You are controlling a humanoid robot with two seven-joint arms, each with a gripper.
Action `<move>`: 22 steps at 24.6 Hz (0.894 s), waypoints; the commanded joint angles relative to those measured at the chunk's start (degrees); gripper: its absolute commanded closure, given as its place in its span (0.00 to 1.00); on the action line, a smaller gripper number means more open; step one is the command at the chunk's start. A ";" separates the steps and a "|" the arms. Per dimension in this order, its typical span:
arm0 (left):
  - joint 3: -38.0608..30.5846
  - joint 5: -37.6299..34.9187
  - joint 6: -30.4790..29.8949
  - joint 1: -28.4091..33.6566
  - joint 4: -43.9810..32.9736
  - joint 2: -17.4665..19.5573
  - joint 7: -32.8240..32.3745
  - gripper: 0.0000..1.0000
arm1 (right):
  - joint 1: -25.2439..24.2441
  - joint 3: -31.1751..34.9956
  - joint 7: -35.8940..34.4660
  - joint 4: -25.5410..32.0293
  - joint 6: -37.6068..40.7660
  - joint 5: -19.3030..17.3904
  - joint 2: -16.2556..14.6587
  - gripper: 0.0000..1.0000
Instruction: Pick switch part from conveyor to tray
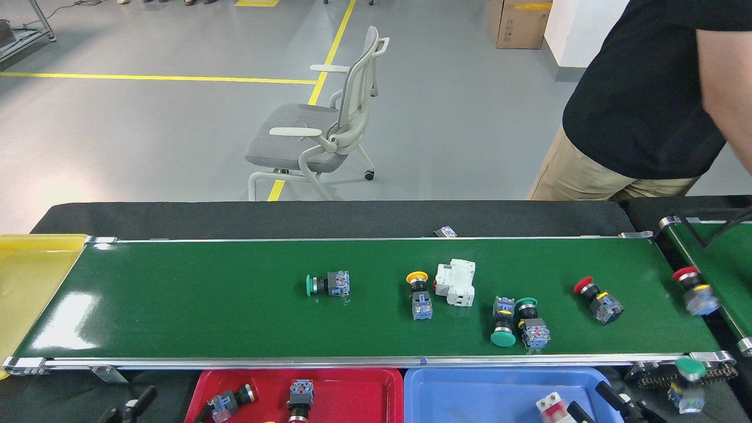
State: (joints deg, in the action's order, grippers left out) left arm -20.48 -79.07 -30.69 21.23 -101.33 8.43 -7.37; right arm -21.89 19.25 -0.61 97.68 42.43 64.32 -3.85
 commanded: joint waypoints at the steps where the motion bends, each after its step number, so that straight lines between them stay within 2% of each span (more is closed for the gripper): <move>1: -2.28 2.26 1.59 -0.22 -0.71 0.36 -0.71 0.00 | 0.62 0.70 0.70 2.16 -7.09 0.11 4.20 0.02; 3: -2.11 2.43 5.37 -0.22 -0.71 0.36 -0.71 0.00 | 0.71 0.70 0.70 3.22 -14.13 1.07 6.14 0.04; 5: -1.93 2.52 8.53 -0.22 -0.71 0.09 -0.71 0.00 | 1.15 0.52 0.53 3.31 -21.94 4.49 6.67 0.05; 9: -0.26 2.70 8.54 -0.58 -0.71 0.27 -0.71 0.00 | 2.73 -1.32 0.53 3.22 -31.62 9.95 7.63 0.05; 12: 1.58 2.70 8.01 -1.63 -0.71 0.36 -0.71 0.00 | 3.26 -4.49 0.88 3.22 -31.27 9.95 7.19 0.02; 16: 5.27 2.08 9.24 -7.26 -0.71 0.36 -3.97 0.00 | 6.42 -10.03 1.58 3.04 -27.14 9.95 4.73 0.02; 19: 8.17 2.08 11.35 -12.79 -0.19 0.18 -7.83 0.00 | 10.02 -16.70 5.88 2.69 -26.61 10.65 3.24 0.02; 22: 10.72 1.91 13.99 -17.01 2.36 0.36 -7.92 0.00 | 13.62 -20.92 9.22 1.81 -27.84 12.41 3.68 0.02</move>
State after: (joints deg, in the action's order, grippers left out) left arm -10.26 -76.99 -18.21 5.32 -99.10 8.41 -14.89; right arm -9.25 -0.88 6.62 99.11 15.56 76.30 -0.20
